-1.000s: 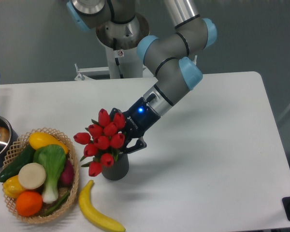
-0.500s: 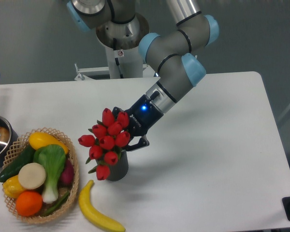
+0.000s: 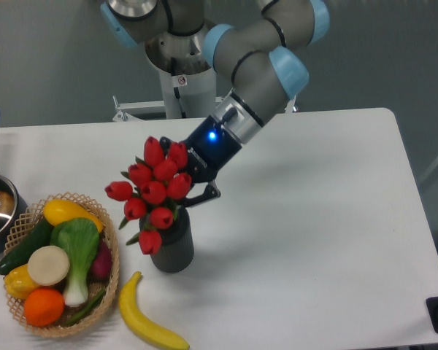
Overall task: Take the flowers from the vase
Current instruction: 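Lift the tulip bouquet straight up out of the grey vase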
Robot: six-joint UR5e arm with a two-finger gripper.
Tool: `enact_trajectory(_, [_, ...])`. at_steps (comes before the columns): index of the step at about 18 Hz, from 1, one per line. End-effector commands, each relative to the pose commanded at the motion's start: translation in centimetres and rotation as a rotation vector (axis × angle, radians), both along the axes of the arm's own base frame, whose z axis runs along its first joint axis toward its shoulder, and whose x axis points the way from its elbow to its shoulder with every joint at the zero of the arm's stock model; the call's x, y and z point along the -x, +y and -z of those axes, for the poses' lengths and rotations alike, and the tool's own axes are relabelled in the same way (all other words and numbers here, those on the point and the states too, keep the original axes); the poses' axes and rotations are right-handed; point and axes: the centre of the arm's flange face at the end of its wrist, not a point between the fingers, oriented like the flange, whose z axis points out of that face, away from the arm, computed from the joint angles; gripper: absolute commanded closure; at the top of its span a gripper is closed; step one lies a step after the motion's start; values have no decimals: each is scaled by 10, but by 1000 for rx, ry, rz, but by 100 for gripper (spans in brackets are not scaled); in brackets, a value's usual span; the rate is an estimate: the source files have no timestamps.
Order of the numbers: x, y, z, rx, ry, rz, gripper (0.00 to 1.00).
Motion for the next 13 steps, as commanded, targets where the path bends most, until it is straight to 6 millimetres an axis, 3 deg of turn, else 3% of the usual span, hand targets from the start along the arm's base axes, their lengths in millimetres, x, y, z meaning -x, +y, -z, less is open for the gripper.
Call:
enact_trajectory(8, [9, 8, -55, -28, 20, -30, 59])
enact_trajectory(13, [31, 1, -91, -47, 34, -83, 59])
